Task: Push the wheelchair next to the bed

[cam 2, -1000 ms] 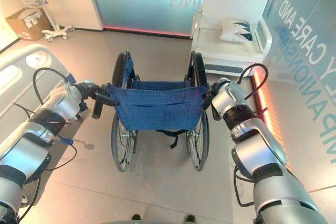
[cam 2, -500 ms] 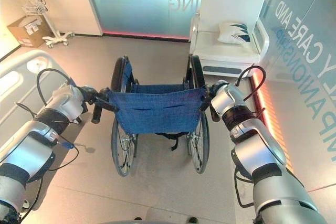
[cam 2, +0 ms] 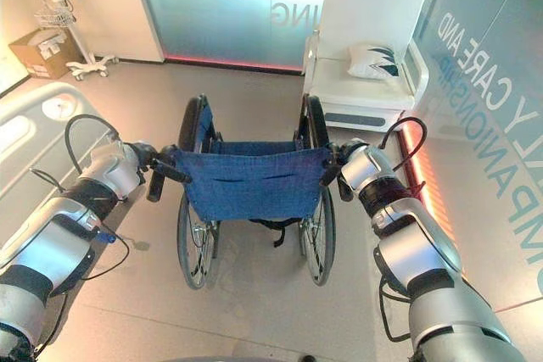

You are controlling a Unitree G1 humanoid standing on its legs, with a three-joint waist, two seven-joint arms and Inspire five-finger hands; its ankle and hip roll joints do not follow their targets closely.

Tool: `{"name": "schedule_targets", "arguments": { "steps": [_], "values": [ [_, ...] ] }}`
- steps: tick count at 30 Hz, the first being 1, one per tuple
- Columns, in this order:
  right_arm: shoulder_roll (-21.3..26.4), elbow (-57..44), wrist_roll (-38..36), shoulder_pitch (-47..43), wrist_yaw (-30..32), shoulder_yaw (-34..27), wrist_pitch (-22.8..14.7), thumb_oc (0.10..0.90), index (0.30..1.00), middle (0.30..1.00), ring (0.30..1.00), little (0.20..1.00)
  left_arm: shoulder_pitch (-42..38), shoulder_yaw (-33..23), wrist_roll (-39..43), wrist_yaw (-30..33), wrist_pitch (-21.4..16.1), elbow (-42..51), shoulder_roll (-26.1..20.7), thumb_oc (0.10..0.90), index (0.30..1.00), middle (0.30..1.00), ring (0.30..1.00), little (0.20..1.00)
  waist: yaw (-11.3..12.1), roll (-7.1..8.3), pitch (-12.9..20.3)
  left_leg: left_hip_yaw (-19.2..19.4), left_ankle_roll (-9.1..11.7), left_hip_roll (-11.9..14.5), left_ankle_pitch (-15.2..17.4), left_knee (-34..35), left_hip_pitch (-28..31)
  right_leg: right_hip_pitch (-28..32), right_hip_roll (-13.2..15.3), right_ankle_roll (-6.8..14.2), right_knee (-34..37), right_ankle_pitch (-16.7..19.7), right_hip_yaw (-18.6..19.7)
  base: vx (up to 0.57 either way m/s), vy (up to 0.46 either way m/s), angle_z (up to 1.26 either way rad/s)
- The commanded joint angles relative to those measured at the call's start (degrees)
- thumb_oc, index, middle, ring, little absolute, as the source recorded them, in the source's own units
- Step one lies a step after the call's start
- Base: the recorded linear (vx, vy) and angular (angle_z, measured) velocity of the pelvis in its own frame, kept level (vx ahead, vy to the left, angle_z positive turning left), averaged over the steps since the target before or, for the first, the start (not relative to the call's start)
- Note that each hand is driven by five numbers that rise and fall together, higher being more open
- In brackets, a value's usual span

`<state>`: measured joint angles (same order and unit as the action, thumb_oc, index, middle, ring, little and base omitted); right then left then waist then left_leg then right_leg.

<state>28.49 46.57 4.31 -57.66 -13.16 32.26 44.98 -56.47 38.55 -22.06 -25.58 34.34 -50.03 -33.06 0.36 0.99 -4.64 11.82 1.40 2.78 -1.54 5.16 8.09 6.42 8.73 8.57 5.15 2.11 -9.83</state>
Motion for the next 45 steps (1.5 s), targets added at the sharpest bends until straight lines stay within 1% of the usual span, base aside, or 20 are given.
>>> {"name": "schedule_targets", "arguments": {
  "steps": [1, 3, 5, 7, 14, 16, 20, 22, 24, 27, 28, 29, 30, 32, 33, 35, 37, 38, 40, 45],
  "values": [
    [3.37, 0.90, 6.28, -3.18, -4.22, 4.74, 0.78, 0.400, 0.300, 0.300, 0.300, 0.300, -0.62, 2.34, -1.58, -0.06, -2.14, -7.12, 3.54, 0.400, 0.300, 0.300, 0.300, 0.300, -1.58, -0.64, -2.86, 0.64, -1.47, -3.88, 5.15, -2.34, 0.15, -0.31, -2.15, -0.85, -1.13, 0.13, 1.42, 0.00, 0.000, 0.00],
    [3.28, 0.81, 6.19, -2.97, -5.28, 5.02, 0.29, 0.400, 0.300, 0.300, 0.300, 0.300, -0.51, 2.34, -0.62, 1.15, -3.07, -6.74, 3.63, 0.400, 0.300, 0.300, 0.300, 0.300, -1.57, -0.60, -2.96, 0.65, -1.45, -3.88, 5.14, -2.28, 0.18, -0.29, -2.11, -0.84, -1.14, 0.12, 1.39, 0.00, 0.000, 0.00],
    [3.08, 0.25, 5.05, -2.62, -5.11, 5.23, -0.67, 0.400, 0.300, 0.300, 0.300, 0.300, -0.48, 2.37, 0.18, 2.70, -4.89, -5.80, 3.39, 0.400, 0.300, 0.300, 0.300, 0.300, -1.46, -0.51, -3.01, 0.59, -1.46, -3.90, 5.02, -2.17, 0.12, -0.30, -2.11, -0.89, -1.17, 0.08, 1.35, 0.00, 0.000, 0.00],
    [3.08, -0.29, 5.11, -2.50, -4.94, 5.21, -1.00, 0.400, 0.300, 0.300, 0.300, 0.300, -0.28, 2.29, 1.72, 3.87, -5.58, -4.89, 3.35, 0.400, 0.300, 0.300, 0.300, 0.300, -1.34, -0.47, -3.16, 0.52, -1.46, -3.91, 5.00, -2.26, -0.01, -0.35, -2.03, -0.90, -1.25, 0.09, 1.30, 0.00, 0.000, 0.00],
    [3.29, -2.64, 4.85, -1.71, -4.13, 4.98, 0.20, 0.400, 0.300, 0.300, 0.300, 0.300, 0.99, 1.36, 3.73, 6.86, -6.76, -2.09, 3.18, 0.400, 0.300, 0.300, 0.300, 0.300, -1.05, -0.42, -3.46, 0.15, -1.46, -3.89, 4.90, -2.06, -0.03, -0.29, -2.03, -1.01, -1.15, 0.07, 1.17, 0.00, 0.000, 0.00],
    [3.54, -3.40, 5.84, -1.40, -4.14, 4.91, -0.26, 0.400, 0.300, 0.300, 0.300, 0.300, 1.55, 0.89, 4.48, 7.88, -7.08, -1.13, 3.05, 0.400, 0.300, 0.300, 0.300, 0.300, -0.92, -0.43, -3.58, 0.01, -1.42, -3.86, 4.88, -1.97, 0.01, -0.22, -1.99, -1.00, -1.15, 0.04, 1.00, 0.00, 0.000, 0.00],
    [3.73, -4.83, 8.60, -0.43, -4.96, 4.66, 0.54, 0.400, 0.300, 0.300, 0.300, 0.300, 2.69, 0.16, 5.82, 9.73, -7.82, 0.27, 2.65, 0.400, 0.300, 0.300, 0.300, 0.300, -0.69, -0.54, -3.28, -0.21, -1.27, -3.87, 4.70, -1.68, 0.10, -0.10, -1.92, -0.97, -0.97, 0.05, 0.68, 0.00, 0.000, 0.00],
    [3.66, -5.14, 9.55, 0.04, -5.66, 4.53, 1.60, 0.400, 0.300, 0.300, 0.300, 0.300, 3.38, -0.60, 7.62, 11.89, -8.51, 1.24, 2.13, 0.400, 0.300, 0.300, 0.300, 0.300, -0.45, -0.69, -3.07, -0.36, -1.15, -3.86, 4.55, -1.57, 0.14, -0.02, -1.82, -0.99, -0.87, 0.08, 0.38, 0.01, 0.031, 0.01],
    [3.64, -5.00, 9.39, 0.20, -5.13, 4.41, 1.34, 0.400, 0.300, 0.300, 0.300, 0.300, 3.55, -1.03, 8.75, 13.09, -8.93, 1.42, 1.89, 0.400, 0.300, 0.300, 0.300, 0.300, -0.36, -0.75, -3.01, -0.38, -1.10, -3.83, 4.52, -1.50, 0.23, 0.04, -1.77, -0.98, -0.85, 0.10, 0.24, 0.00, 0.000, 0.00],
    [4.16, -5.55, 6.72, 0.12, -3.83, 4.30, -0.17, 0.400, 0.300, 0.300, 0.300, 0.300, 4.22, -2.44, 13.94, 15.83, -9.47, 2.51, 0.75, 0.400, 0.300, 0.300, 0.300, 0.300, 0.06, -0.94, -2.82, -0.69, -0.97, -3.81, 4.40, -1.42, 0.29, 0.19, -1.62, -0.90, -0.80, 0.16, -0.12, 0.00, 0.011, 0.00],
    [4.34, -6.36, 5.88, 0.06, -3.32, 4.28, -0.04, 0.400, 0.300, 0.300, 0.300, 0.300, 4.56, -3.14, 16.84, 17.25, -9.06, 3.36, 0.36, 0.400, 0.300, 0.300, 0.300, 0.300, 0.14, -0.98, -2.86, -0.86, -0.91, -3.83, 4.35, -1.40, 0.29, 0.16, -1.57, -0.87, -0.84, 0.16, -0.18, -0.01, 0.037, 0.01],
    [4.49, -9.16, 6.31, 0.32, -2.69, 4.08, 0.87, 0.400, 0.300, 0.300, 0.300, 0.300, 5.29, -4.75, 20.85, 18.96, -8.77, 5.03, -0.70, 0.400, 0.300, 0.300, 0.300, 0.300, 0.39, -1.03, -2.83, -0.93, -0.76, -3.76, 4.37, -1.56, 0.13, 0.09, -1.38, -0.83, -0.86, 0.18, -0.42, -0.02, 0.047, 0.00],
    [4.76, -10.52, 6.95, 0.46, -2.65, 3.90, 0.80, 0.400, 0.300, 0.300, 0.300, 0.300, 5.73, -5.60, 23.54, 20.60, -8.95, 5.88, -1.22, 0.400, 0.300, 0.300, 0.300, 0.300, 0.50, -1.09, -2.90, -0.97, -0.78, -3.78, 4.42, -1.74, 0.04, 0.05, -1.25, -0.81, -0.92, 0.23, -0.50, -0.02, 0.046, 0.00],
    [5.60, -11.24, 8.93, 1.16, -3.00, 3.29, -1.53, 0.400, 0.300, 0.300, 0.300, 0.300, 7.32, -7.83, 27.50, 22.27, -10.33, 7.12, -2.17, 0.400, 0.300, 0.300, 0.300, 0.300, 0.85, -1.24, -2.91, -1.22, -0.90, -3.89, 4.56, -1.95, 0.10, 0.21, -1.10, -0.76, -1.05, 0.24, -0.79, -0.01, 0.021, 0.00],
    [5.59, -11.22, 8.95, 1.16, -3.01, 3.30, -1.56, 0.400, 0.300, 0.300, 0.300, 0.300, 7.37, -7.86, 27.51, 22.29, -10.33, 7.15, -2.18, 0.400, 0.300, 0.300, 0.300, 0.300, 0.83, -1.26, -2.91, -1.23, -0.90, -3.89, 4.56, -1.96, 0.11, 0.23, -1.10, -0.76, -1.05, 0.24, -0.80, -0.01, 0.042, 0.01],
    [6.80, -11.89, 10.60, 1.29, -3.10, 2.89, -6.18, 0.400, 0.300, 0.300, 0.300, 0.300, 9.00, -10.23, 31.59, 23.66, -12.15, 9.96, -3.22, 0.400, 0.300, 0.300, 0.300, 0.300, 1.61, -1.44, -2.66, -1.58, -1.03, -3.93, 4.73, -2.16, 0.10, 0.46, -0.83, -0.76, -1.12, 0.07, -1.44, -0.02, 0.054, 0.03],
    [7.12, -12.07, 10.52, 1.02, -2.45, 3.02, -5.79, 0.400, 0.300, 0.300, 0.300, 0.300, 9.30, -10.56, 32.68, 24.28, -13.11, 10.65, -3.40, 0.400, 0.300, 0.300, 0.300, 0.300, 1.86, -1.50, -2.67, -1.62, -1.06, -3.95, 4.80, -2.39, 0.08, 0.60, -0.65, -0.75, -1.19, 0.07, -1.79, -0.01, 0.051, 0.05],
    [7.10, -11.03, 10.99, 0.78, -1.63, 3.20, -6.37, 0.400, 0.300, 0.300, 0.300, 0.300, 9.52, -10.76, 32.25, 24.36, -14.36, 10.78, -3.23, 0.400, 0.300, 0.300, 0.300, 0.300, 2.17, -1.50, -2.67, -1.72, -1.11, -4.07, 4.96, -2.84, 0.06, 0.82, -0.51, -0.79, -1.43, -0.04, -2.12, 0.00, 0.072, 0.07],
    [7.28, -9.49, 10.40, 0.50, -0.56, 3.41, -6.82, 0.400, 0.300, 0.300, 0.300, 0.300, 9.76, -10.65, 31.06, 24.07, -15.27, 10.95, -2.98, 0.400, 0.300, 0.300, 0.300, 0.300, 2.50, -1.51, -2.67, -2.04, -1.34, -4.29, 5.27, -3.19, 0.19, 1.18, -0.30, -0.79, -1.62, -0.21, -2.37, 0.01, 0.075, 0.10],
    [6.97, -7.01, 7.88, -1.12, 1.11, 4.36, -8.26, 0.400, 0.300, 0.300, 0.300, 0.300, 8.62, -9.35, 27.03, 21.32, -14.08, 10.64, -2.57, 0.400, 0.300, 0.300, 0.300, 0.300, 3.19, -1.16, -3.09, -2.05, -2.08, -4.84, 6.49, -5.42, -0.04, 1.13, 0.90, -0.40, -3.18, -0.44, -2.85, 0.02, 0.071, 0.04]
  ]
}}
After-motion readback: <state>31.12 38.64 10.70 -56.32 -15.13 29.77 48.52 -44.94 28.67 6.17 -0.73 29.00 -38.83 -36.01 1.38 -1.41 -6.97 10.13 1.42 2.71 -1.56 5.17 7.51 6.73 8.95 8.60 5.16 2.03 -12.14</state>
